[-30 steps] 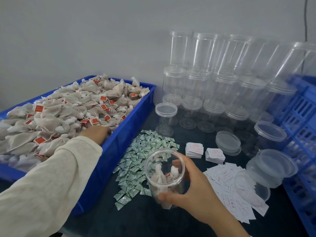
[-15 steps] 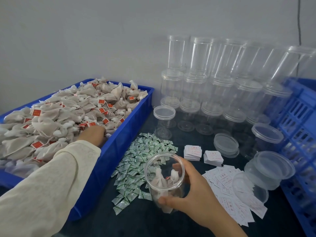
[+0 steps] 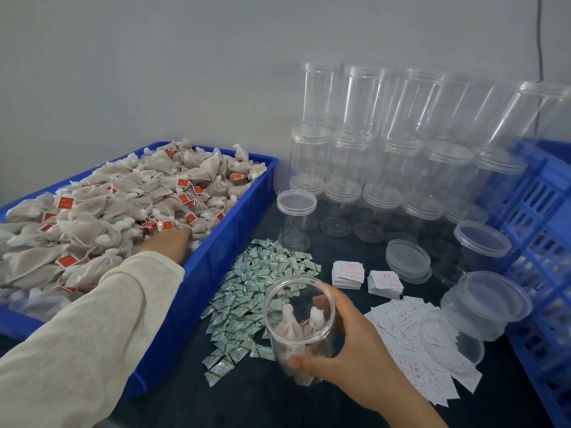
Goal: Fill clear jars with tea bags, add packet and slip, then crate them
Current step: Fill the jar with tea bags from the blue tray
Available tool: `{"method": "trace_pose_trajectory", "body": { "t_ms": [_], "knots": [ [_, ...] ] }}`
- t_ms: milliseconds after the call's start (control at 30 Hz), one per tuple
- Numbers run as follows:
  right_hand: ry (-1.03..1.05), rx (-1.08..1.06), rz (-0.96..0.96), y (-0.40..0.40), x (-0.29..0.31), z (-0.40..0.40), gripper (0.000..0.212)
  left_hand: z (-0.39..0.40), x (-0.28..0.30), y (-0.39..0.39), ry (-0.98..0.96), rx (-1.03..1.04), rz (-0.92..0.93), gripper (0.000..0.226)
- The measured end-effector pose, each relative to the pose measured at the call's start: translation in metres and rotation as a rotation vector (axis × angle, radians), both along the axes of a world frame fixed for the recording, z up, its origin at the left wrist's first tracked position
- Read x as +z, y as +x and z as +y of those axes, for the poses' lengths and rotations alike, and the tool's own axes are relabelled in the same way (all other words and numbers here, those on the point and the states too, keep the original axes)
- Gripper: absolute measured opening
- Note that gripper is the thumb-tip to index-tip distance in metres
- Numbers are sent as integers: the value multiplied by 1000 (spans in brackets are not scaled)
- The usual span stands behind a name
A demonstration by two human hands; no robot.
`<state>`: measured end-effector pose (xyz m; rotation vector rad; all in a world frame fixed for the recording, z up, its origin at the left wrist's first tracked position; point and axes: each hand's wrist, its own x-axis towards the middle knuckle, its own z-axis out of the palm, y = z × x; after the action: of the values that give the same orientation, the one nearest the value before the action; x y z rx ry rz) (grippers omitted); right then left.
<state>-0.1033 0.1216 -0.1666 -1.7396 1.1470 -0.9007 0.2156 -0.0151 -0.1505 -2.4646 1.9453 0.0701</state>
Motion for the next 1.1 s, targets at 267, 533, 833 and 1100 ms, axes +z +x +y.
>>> {"method": "trace_pose_trajectory", "body": {
  "t_ms": [267, 533, 833, 1100],
  "knots": [
    [3, -7, 12, 0, -2, 1, 95, 10, 14, 1, -331, 94, 277, 40],
    [-22, 27, -16, 2, 3, 0, 88, 40, 54, -15, -615, -82, 588, 23],
    [-33, -18, 45, 2, 4, -5, 92, 90, 106, -95, -451, -439, 1447, 14],
    [-55, -7, -6, 1, 8, -5, 80, 110, 71, -132, -262, -643, 1047, 15]
  ]
}}
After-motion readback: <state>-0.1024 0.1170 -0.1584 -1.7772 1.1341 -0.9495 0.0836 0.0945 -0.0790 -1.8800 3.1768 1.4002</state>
